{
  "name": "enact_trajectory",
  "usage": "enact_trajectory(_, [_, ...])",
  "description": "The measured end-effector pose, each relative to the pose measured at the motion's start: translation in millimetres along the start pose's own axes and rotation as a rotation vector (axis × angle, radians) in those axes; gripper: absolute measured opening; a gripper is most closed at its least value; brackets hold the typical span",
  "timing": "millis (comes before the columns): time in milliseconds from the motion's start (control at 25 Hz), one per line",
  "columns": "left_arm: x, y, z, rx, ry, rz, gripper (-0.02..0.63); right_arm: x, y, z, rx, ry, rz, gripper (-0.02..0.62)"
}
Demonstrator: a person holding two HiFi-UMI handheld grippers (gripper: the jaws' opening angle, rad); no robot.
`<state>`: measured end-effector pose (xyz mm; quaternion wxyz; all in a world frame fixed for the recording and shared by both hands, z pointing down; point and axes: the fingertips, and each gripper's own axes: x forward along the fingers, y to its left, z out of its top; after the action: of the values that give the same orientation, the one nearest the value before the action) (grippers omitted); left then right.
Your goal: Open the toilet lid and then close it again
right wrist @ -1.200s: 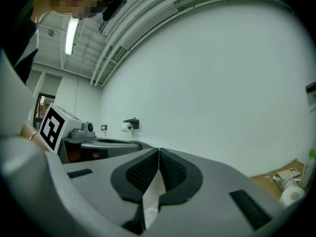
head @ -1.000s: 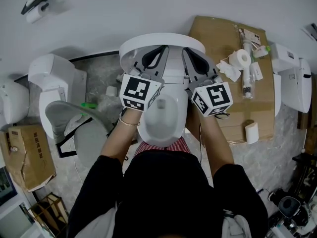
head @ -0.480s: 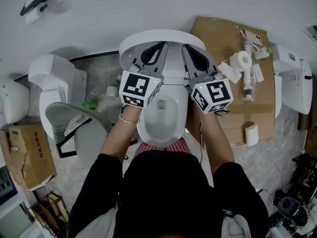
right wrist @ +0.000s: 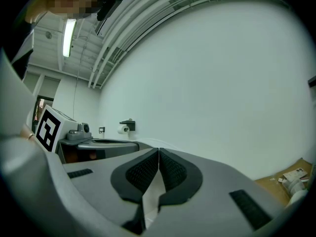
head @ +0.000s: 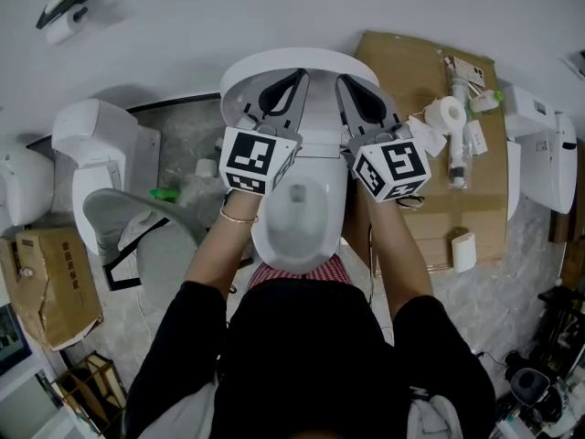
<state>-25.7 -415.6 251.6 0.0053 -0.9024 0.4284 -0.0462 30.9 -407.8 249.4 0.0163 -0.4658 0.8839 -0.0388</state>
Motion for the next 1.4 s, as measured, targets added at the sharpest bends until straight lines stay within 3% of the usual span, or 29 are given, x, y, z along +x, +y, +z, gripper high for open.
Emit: enact_trajectory(1400, [-2.9,9.9,-1.7,0.004,0.003,0.026,0.003,33.2,-27.6,0.2,-0.008,0.003,-0.012,0.020])
